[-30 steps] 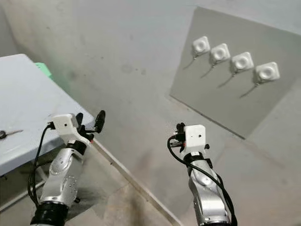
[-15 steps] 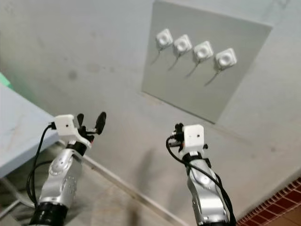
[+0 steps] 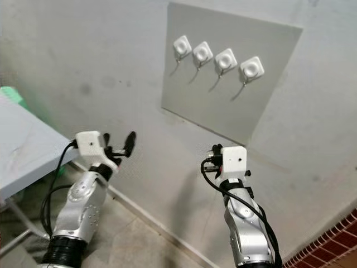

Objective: Hang keys on a hook

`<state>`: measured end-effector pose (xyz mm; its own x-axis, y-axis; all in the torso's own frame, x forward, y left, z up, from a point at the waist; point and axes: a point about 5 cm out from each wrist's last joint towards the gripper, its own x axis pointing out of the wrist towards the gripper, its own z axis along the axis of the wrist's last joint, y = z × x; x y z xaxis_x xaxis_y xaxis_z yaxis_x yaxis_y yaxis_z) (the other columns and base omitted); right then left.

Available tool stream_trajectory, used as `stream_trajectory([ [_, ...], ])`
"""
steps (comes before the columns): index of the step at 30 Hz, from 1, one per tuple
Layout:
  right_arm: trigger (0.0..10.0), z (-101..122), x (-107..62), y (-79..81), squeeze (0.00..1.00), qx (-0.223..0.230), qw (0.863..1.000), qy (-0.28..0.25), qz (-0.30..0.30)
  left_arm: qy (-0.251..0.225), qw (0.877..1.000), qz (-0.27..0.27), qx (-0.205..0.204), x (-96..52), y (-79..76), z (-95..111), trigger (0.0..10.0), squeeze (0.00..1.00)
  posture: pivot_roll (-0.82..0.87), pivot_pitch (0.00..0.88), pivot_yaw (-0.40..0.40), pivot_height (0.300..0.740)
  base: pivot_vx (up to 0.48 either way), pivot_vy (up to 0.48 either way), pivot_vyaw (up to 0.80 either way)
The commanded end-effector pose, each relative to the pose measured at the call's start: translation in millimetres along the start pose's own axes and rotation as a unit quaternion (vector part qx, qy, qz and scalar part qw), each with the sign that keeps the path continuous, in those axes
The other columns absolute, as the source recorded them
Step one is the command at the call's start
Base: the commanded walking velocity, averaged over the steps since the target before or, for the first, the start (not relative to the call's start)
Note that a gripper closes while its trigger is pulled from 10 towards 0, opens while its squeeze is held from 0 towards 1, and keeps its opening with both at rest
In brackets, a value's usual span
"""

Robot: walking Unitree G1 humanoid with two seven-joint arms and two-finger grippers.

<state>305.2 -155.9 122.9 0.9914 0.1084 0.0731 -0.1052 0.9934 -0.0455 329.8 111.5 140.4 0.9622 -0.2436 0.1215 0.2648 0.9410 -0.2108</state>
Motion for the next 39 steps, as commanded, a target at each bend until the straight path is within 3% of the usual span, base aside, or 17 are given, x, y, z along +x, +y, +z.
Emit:
stream_trajectory([
  [1,10.0,9,1.8,-1.6,0.00,-0.014,1.000,-0.020,0.003,-0.007,1.000,-0.022,0.015,3.9,-8.2,8,10.0,0.00,-0.01,0.000,-0.087,0.740,0.000,0.000,0.00],
  [8,10.0,8,0.3,-3.1,0.00,-0.007,1.000,-0.016,0.000,-0.002,0.999,-0.038,0.003,5.6,-17.7,9,10.0,0.00,-0.01,0.000,-0.086,0.740,0.000,0.000,0.00],
  [10,10.0,7,-0.8,-3.2,0.00,-0.005,1.000,-0.015,0.001,0.007,0.999,-0.032,-0.016,5.2,-17.7,5,10.0,0.00,-0.02,0.000,-0.084,0.740,0.000,0.000,0.00],
  [26,10.0,16,4.2,-5.6,0.00,-0.004,0.999,-0.037,-0.004,-0.003,0.999,-0.045,0.004,7.0,-18.6,12,10.0,0.00,-0.01,0.000,-0.082,0.740,0.000,0.000,0.00],
  [30,10.0,51,18.5,-20.8,0.00,0.006,0.992,-0.126,-0.007,-0.024,0.990,-0.135,0.029,12.5,-45.6,28,10.0,0.00,0.00,0.015,-0.087,0.740,0.000,0.000,0.00],
  [39,10.0,66,23.7,-26.5,0.00,0.011,0.986,-0.164,0.005,-0.034,0.978,-0.203,0.039,14.5,-69.8,37,10.0,0.00,0.00,0.027,-0.088,0.740,0.000,0.000,0.00],
])
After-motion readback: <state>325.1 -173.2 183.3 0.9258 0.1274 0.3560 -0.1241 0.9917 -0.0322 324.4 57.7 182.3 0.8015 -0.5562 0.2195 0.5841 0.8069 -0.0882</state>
